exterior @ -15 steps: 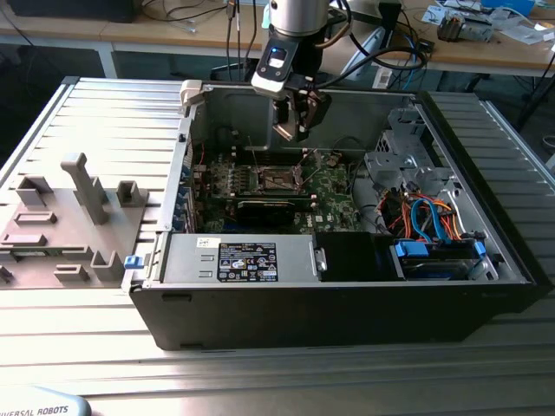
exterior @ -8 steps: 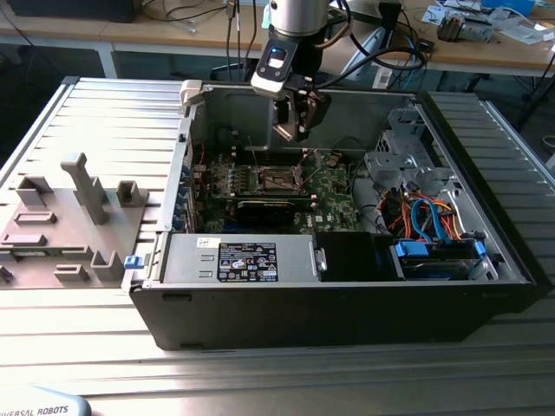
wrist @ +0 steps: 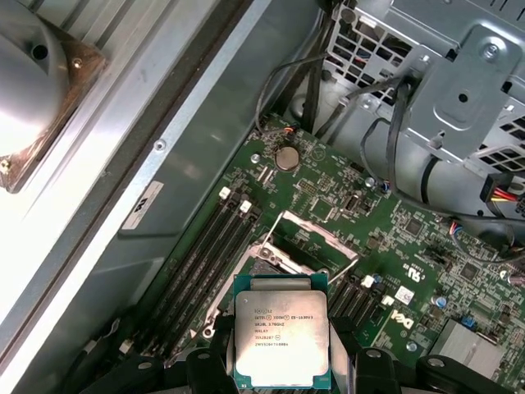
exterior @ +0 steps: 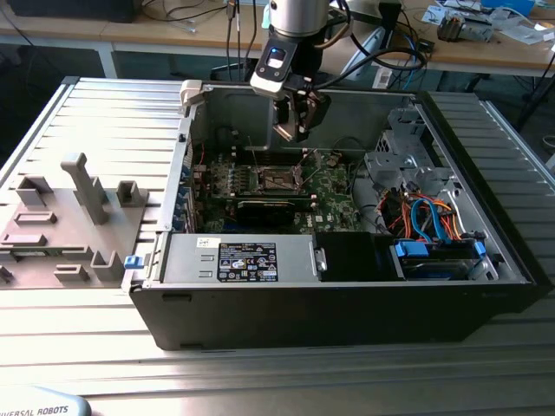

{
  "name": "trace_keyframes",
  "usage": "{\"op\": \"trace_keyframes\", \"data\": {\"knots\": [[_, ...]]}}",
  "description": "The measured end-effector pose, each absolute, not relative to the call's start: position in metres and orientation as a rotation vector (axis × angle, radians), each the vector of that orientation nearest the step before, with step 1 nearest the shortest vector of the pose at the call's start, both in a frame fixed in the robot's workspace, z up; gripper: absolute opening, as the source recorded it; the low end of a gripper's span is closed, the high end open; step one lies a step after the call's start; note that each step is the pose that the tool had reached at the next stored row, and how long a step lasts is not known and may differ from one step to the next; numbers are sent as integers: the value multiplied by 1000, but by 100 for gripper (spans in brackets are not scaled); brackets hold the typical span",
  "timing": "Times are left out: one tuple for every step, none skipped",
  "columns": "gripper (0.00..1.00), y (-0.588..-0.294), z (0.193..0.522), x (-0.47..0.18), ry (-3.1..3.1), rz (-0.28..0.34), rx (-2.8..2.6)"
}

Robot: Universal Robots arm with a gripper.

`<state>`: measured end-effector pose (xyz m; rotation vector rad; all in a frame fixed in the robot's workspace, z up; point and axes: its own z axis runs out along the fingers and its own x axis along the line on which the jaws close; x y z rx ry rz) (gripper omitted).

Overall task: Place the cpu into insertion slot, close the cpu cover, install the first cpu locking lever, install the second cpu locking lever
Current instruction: 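Place the cpu into insertion slot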

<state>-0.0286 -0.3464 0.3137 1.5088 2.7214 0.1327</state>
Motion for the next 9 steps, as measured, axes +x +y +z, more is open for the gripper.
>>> {"op": "trace_keyframes", "data": {"knots": [[54,-346,314,-29,2720,133,1511],[54,-346,314,-29,2719,133,1513],[54,-346,314,-29,2718,133,1514],[54,-346,314,-29,2718,132,1515],[54,-346,314,-29,2716,132,1517],[54,-346,313,-29,2716,132,1518],[54,-346,313,-29,2715,132,1520],[54,-346,313,-29,2714,132,1521],[54,-346,313,-29,2714,132,1522]]}}
